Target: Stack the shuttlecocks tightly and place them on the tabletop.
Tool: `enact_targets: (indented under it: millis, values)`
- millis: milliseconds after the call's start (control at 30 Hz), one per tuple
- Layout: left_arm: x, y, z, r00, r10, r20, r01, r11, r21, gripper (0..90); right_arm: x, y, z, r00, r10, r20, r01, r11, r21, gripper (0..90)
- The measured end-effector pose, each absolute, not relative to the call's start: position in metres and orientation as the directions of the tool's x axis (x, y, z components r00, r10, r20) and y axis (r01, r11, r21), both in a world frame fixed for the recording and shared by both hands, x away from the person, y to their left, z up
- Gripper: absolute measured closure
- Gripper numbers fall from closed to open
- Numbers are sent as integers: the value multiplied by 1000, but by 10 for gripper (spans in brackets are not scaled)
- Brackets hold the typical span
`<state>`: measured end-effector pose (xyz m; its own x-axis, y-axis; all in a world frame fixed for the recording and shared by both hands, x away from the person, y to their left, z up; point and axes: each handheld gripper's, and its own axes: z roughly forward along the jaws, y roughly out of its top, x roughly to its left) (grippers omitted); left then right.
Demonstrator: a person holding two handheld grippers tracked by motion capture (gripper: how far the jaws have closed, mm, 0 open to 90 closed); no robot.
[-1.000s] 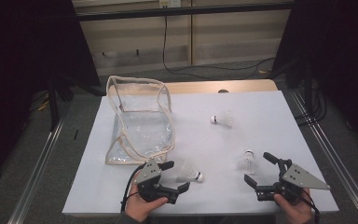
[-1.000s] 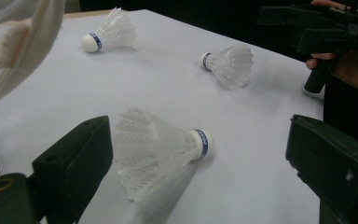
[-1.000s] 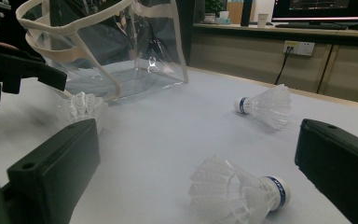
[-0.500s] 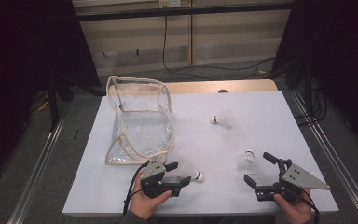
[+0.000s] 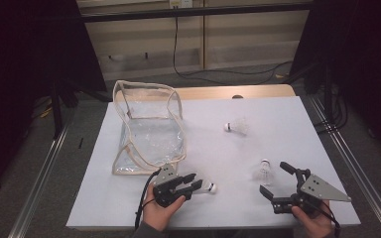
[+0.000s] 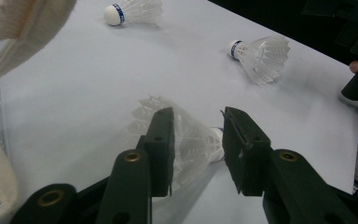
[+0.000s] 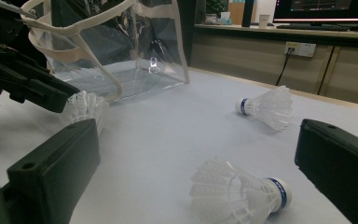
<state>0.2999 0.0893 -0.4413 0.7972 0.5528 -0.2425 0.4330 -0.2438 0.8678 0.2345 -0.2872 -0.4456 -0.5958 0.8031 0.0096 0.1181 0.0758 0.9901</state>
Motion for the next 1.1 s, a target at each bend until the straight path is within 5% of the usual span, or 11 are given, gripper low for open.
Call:
enact_targets:
  millis: [600,1100]
  values:
    - [297,83,-435,813,514,-275,445,-242,863,887,234,-289,-445,-596,803,9,116,75,990,0]
    - [298,64,-421,805,557,-203,415,-285,864,900,234,-291,-445,-592,806,10,115,71,991,0]
